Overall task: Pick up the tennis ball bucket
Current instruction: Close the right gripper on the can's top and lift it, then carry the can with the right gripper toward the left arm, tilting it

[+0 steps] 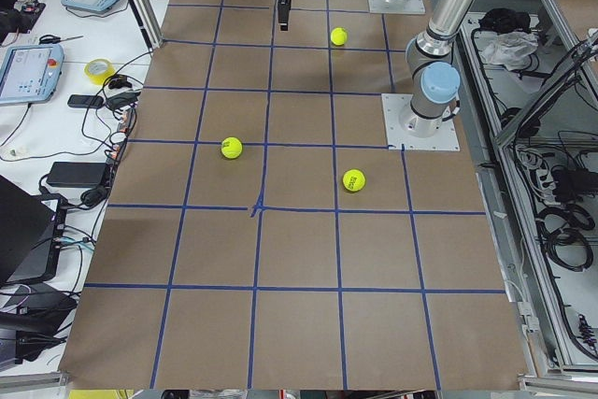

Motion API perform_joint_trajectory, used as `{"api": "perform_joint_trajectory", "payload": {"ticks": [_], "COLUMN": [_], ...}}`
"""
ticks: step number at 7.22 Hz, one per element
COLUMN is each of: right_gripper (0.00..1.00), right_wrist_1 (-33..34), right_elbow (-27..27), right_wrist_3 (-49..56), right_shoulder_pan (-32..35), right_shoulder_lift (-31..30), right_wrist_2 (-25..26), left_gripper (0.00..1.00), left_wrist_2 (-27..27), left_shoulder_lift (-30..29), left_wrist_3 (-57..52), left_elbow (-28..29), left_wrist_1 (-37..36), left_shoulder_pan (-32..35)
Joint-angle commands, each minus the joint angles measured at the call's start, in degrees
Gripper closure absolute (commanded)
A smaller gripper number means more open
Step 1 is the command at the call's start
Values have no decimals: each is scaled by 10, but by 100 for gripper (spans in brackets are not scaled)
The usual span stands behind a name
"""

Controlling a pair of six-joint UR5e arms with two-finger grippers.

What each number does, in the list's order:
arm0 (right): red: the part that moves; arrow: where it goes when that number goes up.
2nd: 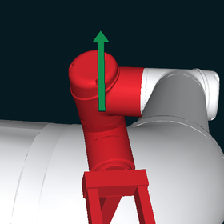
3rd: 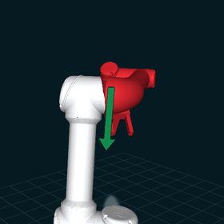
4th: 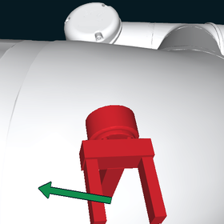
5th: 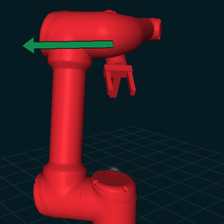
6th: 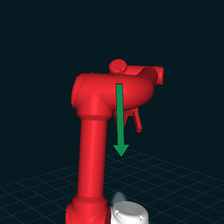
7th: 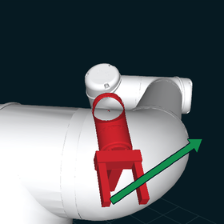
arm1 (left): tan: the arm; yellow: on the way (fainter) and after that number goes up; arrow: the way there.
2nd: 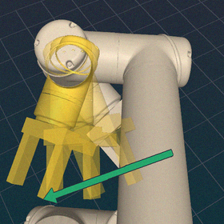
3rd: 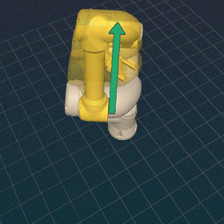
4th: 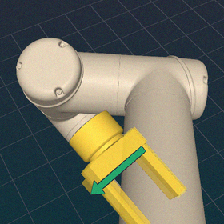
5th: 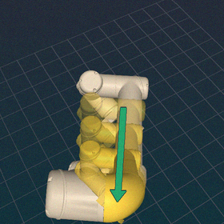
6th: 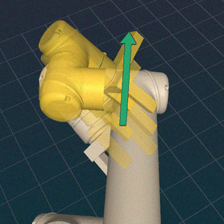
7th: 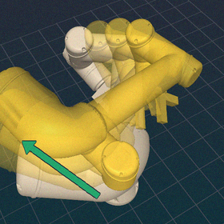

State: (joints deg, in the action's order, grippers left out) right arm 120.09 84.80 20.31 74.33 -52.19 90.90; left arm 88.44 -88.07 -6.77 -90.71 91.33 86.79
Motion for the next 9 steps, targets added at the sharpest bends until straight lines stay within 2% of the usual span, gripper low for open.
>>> {"api": "perform_joint_trajectory", "payload": {"ticks": [1, 4, 5, 9], "right_gripper": [18, 18, 18, 18], "right_wrist_1": [-8, -13, -17, -21], "right_elbow": [-9, -9, -9, -2], "right_wrist_3": [-1, -5, -7, 10], "right_shoulder_pan": [-1, 9, 25, 198], "right_shoulder_lift": [-8, -33, -48, -82], "right_wrist_2": [-5, -13, -39, -33], "left_gripper": [0, 0, 0, 0], "left_wrist_2": [0, 0, -1, 0], "left_shoulder_lift": [0, 0, 0, 0], "left_wrist_3": [0, 0, 0, -1], "left_elbow": [0, 1, 1, 4], "left_wrist_1": [0, 0, 0, 0], "left_shoulder_pan": [-1, -1, -1, -6]}}
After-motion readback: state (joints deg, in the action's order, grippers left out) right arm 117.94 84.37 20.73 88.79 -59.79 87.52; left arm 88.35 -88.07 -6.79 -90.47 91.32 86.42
